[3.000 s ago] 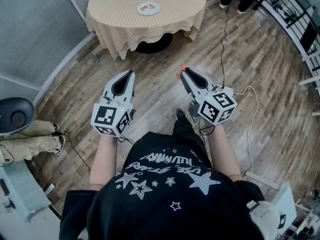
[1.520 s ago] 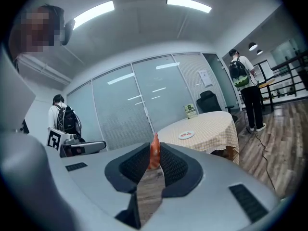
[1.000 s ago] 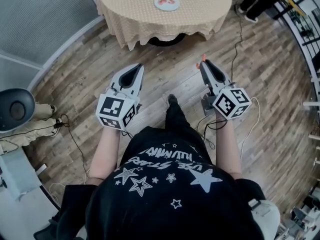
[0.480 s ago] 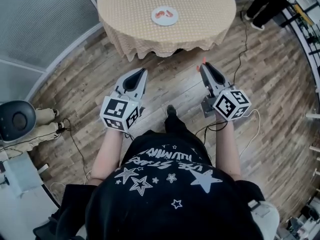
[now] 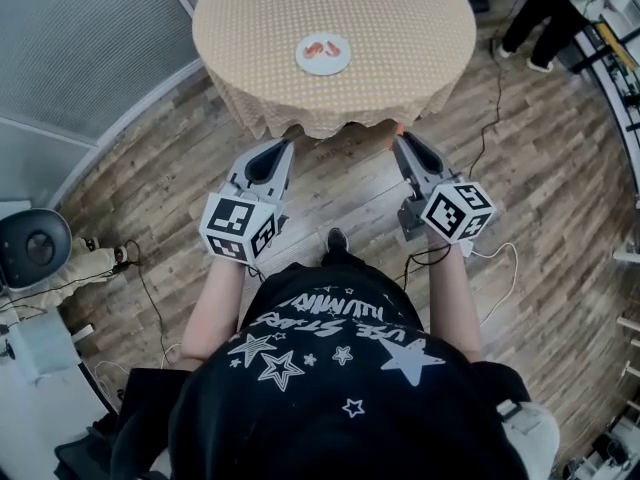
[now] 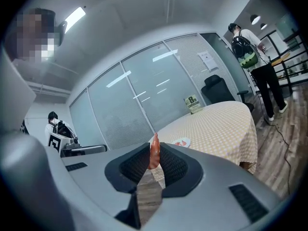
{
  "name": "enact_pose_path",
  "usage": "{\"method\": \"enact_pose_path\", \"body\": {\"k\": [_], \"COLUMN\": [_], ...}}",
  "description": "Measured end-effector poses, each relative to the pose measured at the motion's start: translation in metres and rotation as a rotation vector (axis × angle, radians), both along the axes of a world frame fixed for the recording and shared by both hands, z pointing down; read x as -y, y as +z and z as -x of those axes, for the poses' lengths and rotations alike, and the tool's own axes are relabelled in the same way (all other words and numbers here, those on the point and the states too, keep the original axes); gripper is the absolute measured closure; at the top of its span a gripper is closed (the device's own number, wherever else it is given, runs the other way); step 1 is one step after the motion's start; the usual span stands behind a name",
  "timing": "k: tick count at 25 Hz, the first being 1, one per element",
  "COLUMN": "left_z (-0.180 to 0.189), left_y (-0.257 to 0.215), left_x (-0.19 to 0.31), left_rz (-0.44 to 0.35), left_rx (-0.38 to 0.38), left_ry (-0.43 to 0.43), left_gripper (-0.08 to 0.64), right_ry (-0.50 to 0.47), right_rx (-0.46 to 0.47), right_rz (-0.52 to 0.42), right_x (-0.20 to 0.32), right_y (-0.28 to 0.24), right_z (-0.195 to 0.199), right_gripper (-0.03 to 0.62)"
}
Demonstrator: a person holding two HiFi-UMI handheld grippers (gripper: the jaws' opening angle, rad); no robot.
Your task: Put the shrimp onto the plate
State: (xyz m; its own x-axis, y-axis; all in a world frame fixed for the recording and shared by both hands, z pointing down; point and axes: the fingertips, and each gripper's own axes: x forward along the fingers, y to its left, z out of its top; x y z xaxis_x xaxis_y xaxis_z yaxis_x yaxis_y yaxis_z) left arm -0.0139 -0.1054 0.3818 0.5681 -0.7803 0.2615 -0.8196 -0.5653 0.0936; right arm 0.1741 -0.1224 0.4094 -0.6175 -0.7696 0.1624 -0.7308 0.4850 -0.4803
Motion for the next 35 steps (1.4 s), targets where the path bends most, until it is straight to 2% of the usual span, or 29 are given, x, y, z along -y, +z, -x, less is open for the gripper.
{"method": "enact_pose_path", "body": {"k": [4, 10, 17, 22, 26, 35], "left_z": [-0.012, -0.010, -0.013, -0.011, -0.017, -0.009], "left_y": [0.003, 0.011, 0.010, 0.019, 0.017, 0.023], "left_x": [0.013, 0.025, 0.027, 0.050, 0.071, 0.139], "left_rz": [-0.011, -0.003, -0.001, 0.016, 0.002, 0.001], "left_rx": [0.016, 0.020, 0.041, 0.028, 0.022, 0.019], "left_ry": [-0.029, -0.100, -0.093, -0.086, -0.052, 0.000], "left_gripper": [0.551, 0.551, 0.552, 0.552, 0.551, 0.552], "right_ry": [-0.054, -0.124, -0.173, -0.172, -0.158, -0.108], "right_rx": [-0.003, -0.002, 0.018, 0.006, -0.069, -0.062], "right_rz": [-0.002, 0.000, 0.020, 0.029, 0.015, 0.024], "right_x": [0.016, 0.033, 0.041, 0.054, 0.065, 0.124], "right_y": [0.005, 0.008, 0.014, 0.018, 0.022, 0.027], "right_z": [-0.003, 0.005, 0.021, 0.027, 0.029, 0.037], "right_gripper": [0.522, 0.522, 0.522, 0.522, 0.522, 0.522]}}
